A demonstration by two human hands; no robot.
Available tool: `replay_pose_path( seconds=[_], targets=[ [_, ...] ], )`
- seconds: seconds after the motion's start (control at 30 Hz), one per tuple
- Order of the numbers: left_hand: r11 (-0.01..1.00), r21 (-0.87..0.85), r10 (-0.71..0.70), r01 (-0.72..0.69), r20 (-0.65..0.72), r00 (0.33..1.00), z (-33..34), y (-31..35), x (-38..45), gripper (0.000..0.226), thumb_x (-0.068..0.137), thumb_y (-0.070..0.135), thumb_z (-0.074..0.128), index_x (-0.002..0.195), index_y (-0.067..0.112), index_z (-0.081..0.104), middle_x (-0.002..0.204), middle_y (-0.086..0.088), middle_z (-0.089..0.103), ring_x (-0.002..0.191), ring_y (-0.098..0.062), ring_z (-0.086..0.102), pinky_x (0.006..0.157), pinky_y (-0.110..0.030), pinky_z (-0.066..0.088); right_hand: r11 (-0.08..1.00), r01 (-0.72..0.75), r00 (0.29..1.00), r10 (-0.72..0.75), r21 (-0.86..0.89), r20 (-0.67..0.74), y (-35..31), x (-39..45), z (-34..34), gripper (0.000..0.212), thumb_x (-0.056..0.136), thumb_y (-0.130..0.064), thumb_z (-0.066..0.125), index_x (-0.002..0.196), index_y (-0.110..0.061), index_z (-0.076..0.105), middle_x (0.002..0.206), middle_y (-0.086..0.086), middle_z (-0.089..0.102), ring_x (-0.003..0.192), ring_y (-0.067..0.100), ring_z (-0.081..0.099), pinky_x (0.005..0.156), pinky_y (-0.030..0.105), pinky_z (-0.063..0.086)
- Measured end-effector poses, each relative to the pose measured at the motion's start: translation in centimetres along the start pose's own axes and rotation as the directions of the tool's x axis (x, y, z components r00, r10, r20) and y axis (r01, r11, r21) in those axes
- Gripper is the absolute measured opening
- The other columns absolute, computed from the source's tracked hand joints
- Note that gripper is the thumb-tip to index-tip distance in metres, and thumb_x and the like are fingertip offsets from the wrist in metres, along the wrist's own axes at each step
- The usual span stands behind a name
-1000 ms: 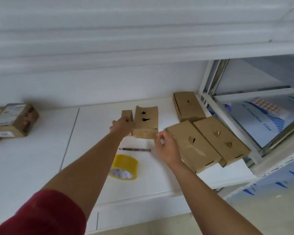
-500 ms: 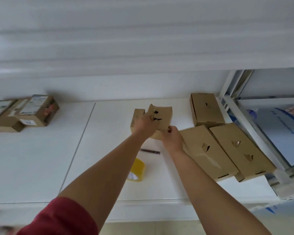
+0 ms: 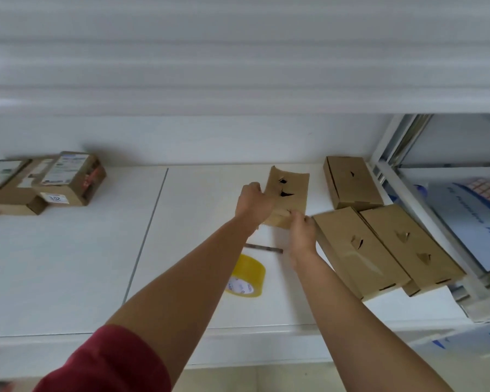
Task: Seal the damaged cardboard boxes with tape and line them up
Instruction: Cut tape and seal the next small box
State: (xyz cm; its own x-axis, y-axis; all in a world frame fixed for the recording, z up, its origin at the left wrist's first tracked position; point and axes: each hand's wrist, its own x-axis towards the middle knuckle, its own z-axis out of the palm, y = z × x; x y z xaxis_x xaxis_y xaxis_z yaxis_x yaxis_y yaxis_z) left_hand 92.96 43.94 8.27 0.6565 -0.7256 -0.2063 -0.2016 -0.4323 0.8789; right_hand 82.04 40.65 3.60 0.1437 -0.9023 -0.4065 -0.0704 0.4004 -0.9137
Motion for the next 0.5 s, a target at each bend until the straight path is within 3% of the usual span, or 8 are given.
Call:
replay_pose_path(
  seconds=[0.03,0.1,0.17,0.27,0.33,0.43,0.5],
  targets=[
    [1.0,-0.022,0.017,-0.017,0.0,1.0,-0.3,0.2,-0.2,0.028,0.09,0.048,0.051,0.105,0.024,0.057,0.082,0.009,0.053,0.072,-0.016,0.054,0.054,-0.023,0.037,0.997,0.033,0.999,-0.032,0.067,-0.017,-0.2,-0.4,0.0,0.021,0.09,-0.037,0.055,0.1,-0.018,0.052,0.121,0.009,0.057,0.094,0.016,0.056,0.087,0.042,0.048],
    [0.994,-0.093,0.057,-0.056,0.001,0.998,-1.7,0.3,-0.9,0.047,0.092,0.035,0.052,0.136,0.023,0.051,0.089,0.017,0.059,0.076,-0.004,0.059,0.057,-0.014,0.04,0.975,0.077,0.997,-0.071,0.21,-0.035,-0.9,-1.6,0.0,0.031,0.089,-0.036,0.059,0.112,-0.016,0.051,0.123,0.007,0.058,0.101,0.018,0.059,0.088,0.039,0.053],
    [0.983,-0.133,0.123,-0.126,-0.035,0.992,-4.0,0.2,-1.5,0.055,0.092,0.032,0.057,0.144,0.022,0.044,0.087,0.013,0.061,0.076,0.0,0.058,0.057,-0.013,0.041,0.947,0.151,0.989,-0.145,0.284,-0.04,-1.6,-2.9,0.5,0.033,0.086,-0.036,0.061,0.114,-0.02,0.055,0.122,0.006,0.06,0.106,0.02,0.063,0.082,0.033,0.054],
    [0.95,-0.229,0.193,-0.213,-0.107,0.975,-9.2,-0.6,-2.6,0.07,0.088,0.038,0.07,0.148,0.03,0.036,0.111,0.003,0.055,0.1,-0.01,0.057,0.077,-0.019,0.044,0.937,0.276,0.958,-0.287,0.214,0.024,-2.6,-5.5,2.6,0.027,0.075,-0.042,0.059,0.099,-0.029,0.061,0.112,0.001,0.065,0.096,0.018,0.064,0.085,0.038,0.052],
    [0.926,-0.305,0.199,-0.225,-0.112,0.973,-13.5,-1.9,-3.5,0.079,0.083,0.041,0.076,0.149,0.037,0.032,0.125,0.005,0.048,0.115,-0.013,0.053,0.088,-0.022,0.043,0.937,0.317,0.935,-0.334,0.146,0.116,-2.8,-7.6,5.0,0.035,0.072,-0.047,0.058,0.103,-0.031,0.062,0.108,-0.005,0.066,0.096,0.014,0.062,0.089,0.04,0.052],
    [0.873,-0.453,0.166,-0.181,-0.073,0.983,-19.5,-5.1,-5.5,0.07,0.079,0.043,0.079,0.139,0.042,0.043,0.128,0.011,0.054,0.119,-0.012,0.055,0.092,-0.028,0.044,0.928,0.371,0.898,-0.37,0.042,0.238,-2.7,-10.5,8.9,0.044,0.071,-0.053,0.057,0.11,-0.033,0.06,0.113,-0.01,0.065,0.107,0.016,0.062,0.095,0.043,0.051],
    [0.868,-0.479,0.125,-0.129,-0.04,0.991,-22.6,-7.3,-6.7,0.059,0.073,0.048,0.077,0.126,0.035,0.055,0.126,0.007,0.061,0.118,-0.014,0.057,0.094,-0.033,0.043,0.928,0.37,0.883,-0.366,0.046,0.295,-2.1,-12.1,11.1,0.041,0.071,-0.053,0.059,0.108,-0.035,0.056,0.115,-0.01,0.063,0.106,0.016,0.063,0.091,0.04,0.053]
  ],
)
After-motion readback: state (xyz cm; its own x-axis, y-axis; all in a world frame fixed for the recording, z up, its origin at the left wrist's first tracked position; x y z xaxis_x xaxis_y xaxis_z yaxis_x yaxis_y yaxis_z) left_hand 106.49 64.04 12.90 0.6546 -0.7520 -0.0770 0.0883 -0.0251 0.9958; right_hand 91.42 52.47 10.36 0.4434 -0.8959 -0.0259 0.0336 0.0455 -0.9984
